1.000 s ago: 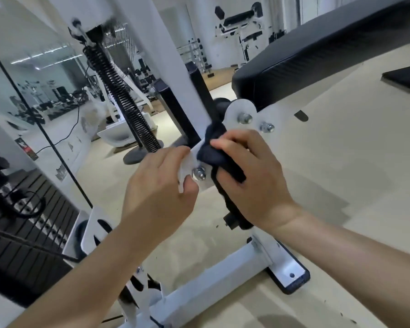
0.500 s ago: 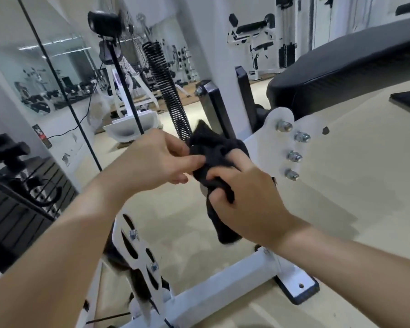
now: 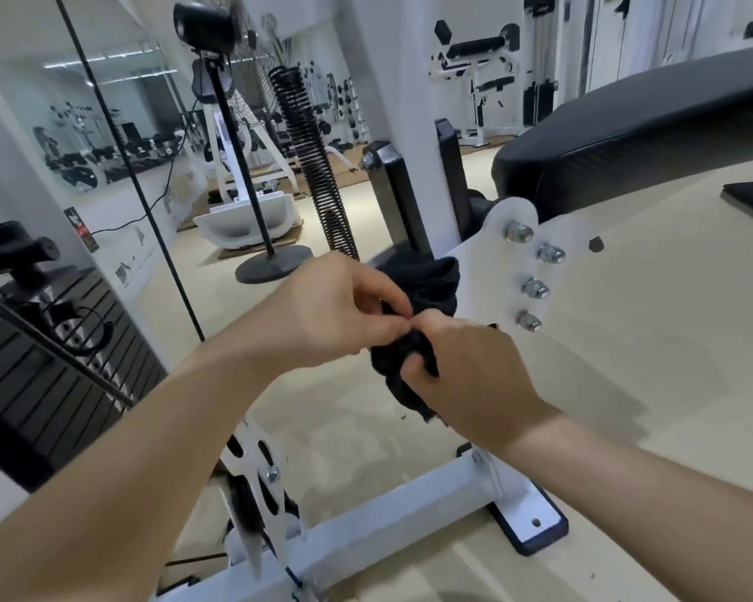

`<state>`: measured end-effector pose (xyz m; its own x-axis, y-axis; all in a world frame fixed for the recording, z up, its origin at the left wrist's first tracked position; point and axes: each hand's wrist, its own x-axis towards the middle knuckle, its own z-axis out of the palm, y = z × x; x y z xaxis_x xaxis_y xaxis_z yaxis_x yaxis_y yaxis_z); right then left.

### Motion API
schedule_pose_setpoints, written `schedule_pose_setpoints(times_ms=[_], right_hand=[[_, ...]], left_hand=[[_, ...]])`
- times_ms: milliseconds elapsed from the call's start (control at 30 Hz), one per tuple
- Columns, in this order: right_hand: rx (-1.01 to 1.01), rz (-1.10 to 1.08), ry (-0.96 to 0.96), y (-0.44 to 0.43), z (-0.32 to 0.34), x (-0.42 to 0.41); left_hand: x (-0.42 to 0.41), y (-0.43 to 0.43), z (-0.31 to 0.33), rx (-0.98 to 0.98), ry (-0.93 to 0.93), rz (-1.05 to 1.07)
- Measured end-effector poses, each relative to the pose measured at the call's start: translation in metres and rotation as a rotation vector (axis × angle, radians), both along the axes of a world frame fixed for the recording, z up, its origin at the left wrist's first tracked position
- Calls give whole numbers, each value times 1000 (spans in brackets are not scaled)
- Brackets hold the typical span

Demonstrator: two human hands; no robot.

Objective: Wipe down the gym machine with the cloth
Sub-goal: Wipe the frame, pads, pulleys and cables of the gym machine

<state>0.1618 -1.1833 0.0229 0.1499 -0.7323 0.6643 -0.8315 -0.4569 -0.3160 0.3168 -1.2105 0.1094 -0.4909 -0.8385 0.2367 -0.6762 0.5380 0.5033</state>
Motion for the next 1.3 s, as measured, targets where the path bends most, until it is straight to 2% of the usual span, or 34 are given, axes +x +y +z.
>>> schedule_pose_setpoints(times_ms=[100,167,233,300,367,433,533,567,633,700,733,767,833,867,933,1067,1167,1300], right_hand=[[-17,-38,11,3,5,2],[74,-50,135,7,-1,6],[94,35,207,15,-6,9],[-110,129,117,16,-3,11],[-343,179,7,9,6,16],[-336,184,-2,4,6,24],[-262,95,219,-2,-7,29],[-277,102,232,-4,-8,28],[-345,138,119,-9,1,24],[-389,139,-69,-16,15,17],[-413,122,-157,-21,20,12],[-412,98,-223,-24,22,4],[-335,75,-303,-28,17,-9],[-282,73,-332,-28,13,-12],[-226,79,-351,-26,6,-14],[-281,175,-371,-27,21,-9],[-287,186,-459,-29,30,-8],[-274,161,-501,-32,30,-19]], left_hand=[[10,2,7,146,-69,-44],[17,5,9,326,-105,-67],[24,8,8,426,-203,-54],[31,9,9,503,-306,-34],[41,9,14,569,-267,-18],[50,7,17,580,-182,11],[46,4,2,358,-180,168],[41,4,-3,264,-193,202],[31,4,-10,141,-90,225],[21,5,-9,101,165,235],[15,4,-10,45,236,246],[8,4,-14,-76,189,267],[-5,6,-30,-400,-120,292],[-10,8,-40,-494,-204,279],[-9,9,-53,-520,-177,226],[11,7,-64,-574,7,84],[14,10,-67,-702,-43,45],[22,22,-50,-806,-203,66]])
